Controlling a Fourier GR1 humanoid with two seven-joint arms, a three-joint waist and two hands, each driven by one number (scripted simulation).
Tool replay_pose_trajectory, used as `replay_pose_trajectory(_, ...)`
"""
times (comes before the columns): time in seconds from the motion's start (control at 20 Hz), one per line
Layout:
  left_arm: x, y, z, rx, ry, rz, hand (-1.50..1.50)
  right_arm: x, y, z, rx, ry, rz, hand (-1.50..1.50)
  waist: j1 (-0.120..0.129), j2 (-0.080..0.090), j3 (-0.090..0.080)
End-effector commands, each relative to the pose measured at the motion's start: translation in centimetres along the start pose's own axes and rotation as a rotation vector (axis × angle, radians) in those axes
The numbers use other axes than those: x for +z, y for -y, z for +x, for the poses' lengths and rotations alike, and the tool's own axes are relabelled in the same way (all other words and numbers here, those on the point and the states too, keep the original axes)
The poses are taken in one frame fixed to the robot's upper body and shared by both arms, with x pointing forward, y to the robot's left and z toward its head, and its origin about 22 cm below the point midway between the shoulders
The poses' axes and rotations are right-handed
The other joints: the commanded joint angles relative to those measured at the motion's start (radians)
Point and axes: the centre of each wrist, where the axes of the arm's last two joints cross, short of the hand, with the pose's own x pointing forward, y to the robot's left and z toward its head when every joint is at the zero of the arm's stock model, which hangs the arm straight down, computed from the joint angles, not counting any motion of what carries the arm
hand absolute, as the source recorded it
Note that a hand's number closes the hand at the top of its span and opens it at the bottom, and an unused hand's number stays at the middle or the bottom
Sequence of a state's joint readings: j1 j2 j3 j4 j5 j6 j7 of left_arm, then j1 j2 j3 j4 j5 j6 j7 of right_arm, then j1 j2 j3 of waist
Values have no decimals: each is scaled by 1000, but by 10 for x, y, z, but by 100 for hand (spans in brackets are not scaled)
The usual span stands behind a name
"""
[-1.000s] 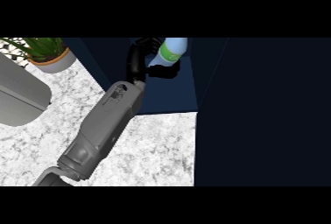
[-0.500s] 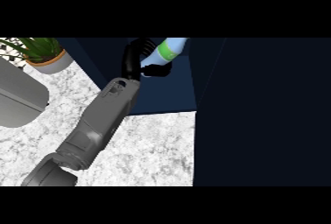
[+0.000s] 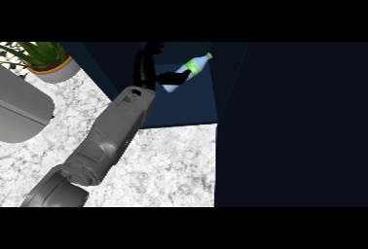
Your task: Pick up the bottled water, place it into the cabinet and close the cabinet
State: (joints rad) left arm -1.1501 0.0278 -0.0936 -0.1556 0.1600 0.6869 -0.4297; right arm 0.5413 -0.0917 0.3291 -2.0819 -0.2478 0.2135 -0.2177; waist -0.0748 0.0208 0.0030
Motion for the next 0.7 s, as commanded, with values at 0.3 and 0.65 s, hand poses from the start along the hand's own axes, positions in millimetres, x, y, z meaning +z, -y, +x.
replay_pose_trajectory(0.3, -7, -29, -26, -69, -31, 55, -150, -6, 0, -1, 16, 4, 10, -150, 3, 10, -4)
replay_pose_trajectory(0.65, -13, -38, -23, 120, 51, -11, -150, -3, 4, 0, 1, 15, -26, -150, 21, 1, -4)
